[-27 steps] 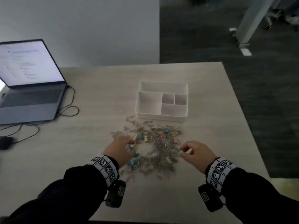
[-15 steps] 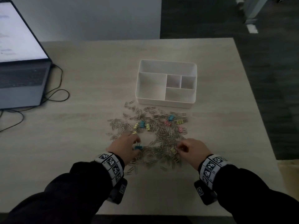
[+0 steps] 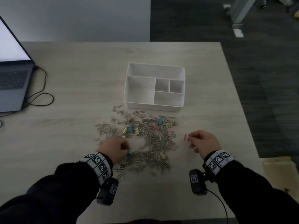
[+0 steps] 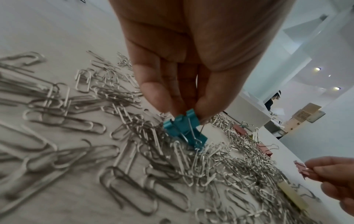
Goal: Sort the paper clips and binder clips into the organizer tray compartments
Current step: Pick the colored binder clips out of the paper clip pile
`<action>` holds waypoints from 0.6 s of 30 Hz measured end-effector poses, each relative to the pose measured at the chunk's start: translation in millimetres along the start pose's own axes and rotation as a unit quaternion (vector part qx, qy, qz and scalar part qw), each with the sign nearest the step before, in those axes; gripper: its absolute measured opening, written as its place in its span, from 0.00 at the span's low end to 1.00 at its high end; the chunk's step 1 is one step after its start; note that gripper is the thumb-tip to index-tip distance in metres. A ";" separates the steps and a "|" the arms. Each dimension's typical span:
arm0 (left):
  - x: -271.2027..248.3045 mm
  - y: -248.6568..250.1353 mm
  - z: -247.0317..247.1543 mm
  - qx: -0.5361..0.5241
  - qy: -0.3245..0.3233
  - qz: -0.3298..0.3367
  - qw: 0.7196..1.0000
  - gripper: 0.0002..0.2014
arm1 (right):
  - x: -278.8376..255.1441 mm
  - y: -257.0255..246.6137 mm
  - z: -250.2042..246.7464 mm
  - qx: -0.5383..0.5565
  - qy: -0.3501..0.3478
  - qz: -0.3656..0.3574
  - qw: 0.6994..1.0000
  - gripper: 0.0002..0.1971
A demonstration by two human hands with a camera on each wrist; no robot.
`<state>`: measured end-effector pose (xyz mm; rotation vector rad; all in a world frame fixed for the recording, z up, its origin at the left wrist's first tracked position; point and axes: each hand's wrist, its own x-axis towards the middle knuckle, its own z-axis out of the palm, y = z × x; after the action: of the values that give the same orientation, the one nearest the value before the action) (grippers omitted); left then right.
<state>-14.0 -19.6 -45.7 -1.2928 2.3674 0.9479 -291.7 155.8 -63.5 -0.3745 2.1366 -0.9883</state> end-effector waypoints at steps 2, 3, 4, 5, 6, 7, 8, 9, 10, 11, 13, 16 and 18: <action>-0.7 3.3 -0.4 0.010 -0.003 -0.006 1.000 0.05 | 11.0 2.4 -6.2 0.018 0.015 0.017 1.000 0.07; -1.3 5.6 -0.9 0.012 -0.002 -0.008 1.000 0.05 | 14.9 3.5 -8.4 0.022 0.015 0.020 0.999 0.07; -1.7 8.2 -1.2 0.013 -0.001 -0.010 1.000 0.04 | 17.3 4.9 -10.6 0.022 0.014 0.018 1.000 0.07; -2.0 11.2 -1.7 0.010 -0.001 -0.015 1.000 0.04 | 19.1 6.0 -12.8 0.019 0.015 0.015 1.000 0.07; -2.3 15.0 -2.5 0.005 0.000 -0.019 1.000 0.04 | 19.4 6.6 -15.3 0.014 0.018 0.014 1.000 0.06; -2.8 19.1 -3.1 -0.004 0.002 -0.023 1.000 0.04 | 19.1 7.4 -18.4 0.008 0.025 0.011 1.000 0.06; -2.8 23.7 -3.5 -0.020 0.003 -0.026 0.999 0.04 | 17.7 8.1 -21.5 -0.001 0.035 0.007 0.999 0.05; -3.1 29.3 -4.0 -0.047 0.001 -0.030 0.998 0.04 | 15.1 8.1 -24.2 -0.019 0.046 -0.004 0.999 0.04; -2.4 35.0 -3.7 -0.083 -0.002 -0.034 0.996 0.04 | 11.7 7.9 -26.2 -0.044 0.052 -0.020 0.997 0.03; -1.8 41.7 -3.0 -0.128 -0.004 -0.039 0.991 0.04 | 7.6 7.0 -27.0 -0.063 0.046 -0.038 0.996 0.03; 0.4 57.3 -0.8 -0.238 -0.007 -0.051 0.970 0.03 | -4.5 0.8 -22.0 -0.054 -0.006 -0.065 0.996 0.05; 8.0 83.7 5.0 -0.417 -0.032 -0.071 0.905 0.05 | -24.6 -13.6 -8.7 -0.012 -0.119 -0.079 0.990 0.07; 12.4 98.1 10.8 -0.497 -0.056 -0.078 0.863 0.06 | -35.5 -24.3 -0.1 0.040 -0.185 -0.068 0.980 0.10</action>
<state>-102.7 17.3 -19.8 -1.6060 1.6047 2.2548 -268.5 158.6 -27.4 -0.6200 1.7489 -0.9912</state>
